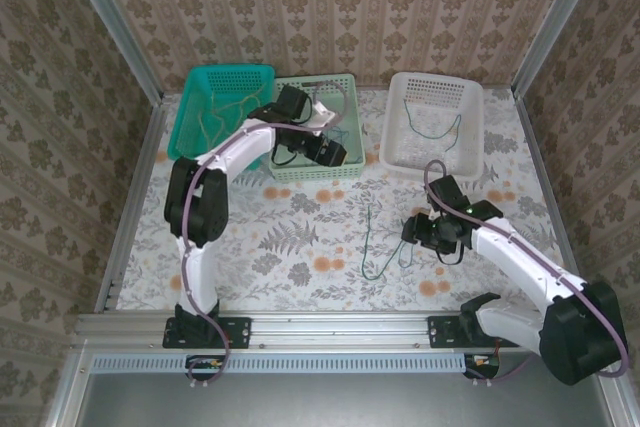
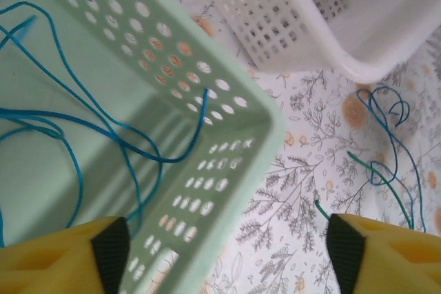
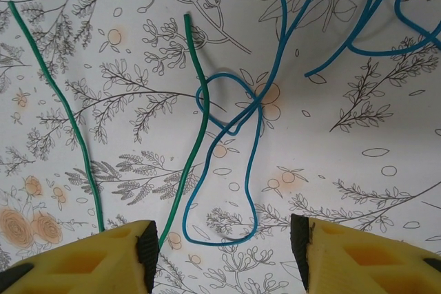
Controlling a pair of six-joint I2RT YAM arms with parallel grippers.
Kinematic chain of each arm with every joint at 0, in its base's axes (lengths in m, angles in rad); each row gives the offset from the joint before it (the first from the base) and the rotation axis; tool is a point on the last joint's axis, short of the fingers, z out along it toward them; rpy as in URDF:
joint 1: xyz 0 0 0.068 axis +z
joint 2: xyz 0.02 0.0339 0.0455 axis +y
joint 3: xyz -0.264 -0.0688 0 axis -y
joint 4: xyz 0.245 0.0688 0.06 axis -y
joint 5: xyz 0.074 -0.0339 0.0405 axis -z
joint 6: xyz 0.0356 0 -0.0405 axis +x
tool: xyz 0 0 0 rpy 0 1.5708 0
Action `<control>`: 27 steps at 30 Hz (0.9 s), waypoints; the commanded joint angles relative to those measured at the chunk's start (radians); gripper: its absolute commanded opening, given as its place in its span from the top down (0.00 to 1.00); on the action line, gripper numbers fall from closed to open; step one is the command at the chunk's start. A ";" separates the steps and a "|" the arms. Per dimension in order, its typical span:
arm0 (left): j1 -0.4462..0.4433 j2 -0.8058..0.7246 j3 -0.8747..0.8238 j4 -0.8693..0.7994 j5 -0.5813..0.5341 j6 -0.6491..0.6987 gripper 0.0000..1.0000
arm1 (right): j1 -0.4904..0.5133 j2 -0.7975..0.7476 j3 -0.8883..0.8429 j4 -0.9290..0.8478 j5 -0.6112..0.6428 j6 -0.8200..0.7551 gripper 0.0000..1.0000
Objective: Untangle the cables
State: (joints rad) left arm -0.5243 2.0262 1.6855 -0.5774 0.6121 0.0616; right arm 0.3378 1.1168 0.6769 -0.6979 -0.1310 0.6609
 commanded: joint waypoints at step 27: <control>-0.253 -0.614 -0.637 0.210 -0.315 -0.159 0.13 | 0.343 0.180 0.062 0.064 0.071 0.351 0.52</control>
State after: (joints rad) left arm -0.7822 1.4452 1.0500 -0.3828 0.3141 -0.0864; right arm 0.6609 1.2617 0.7265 -0.6846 -0.0929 0.9318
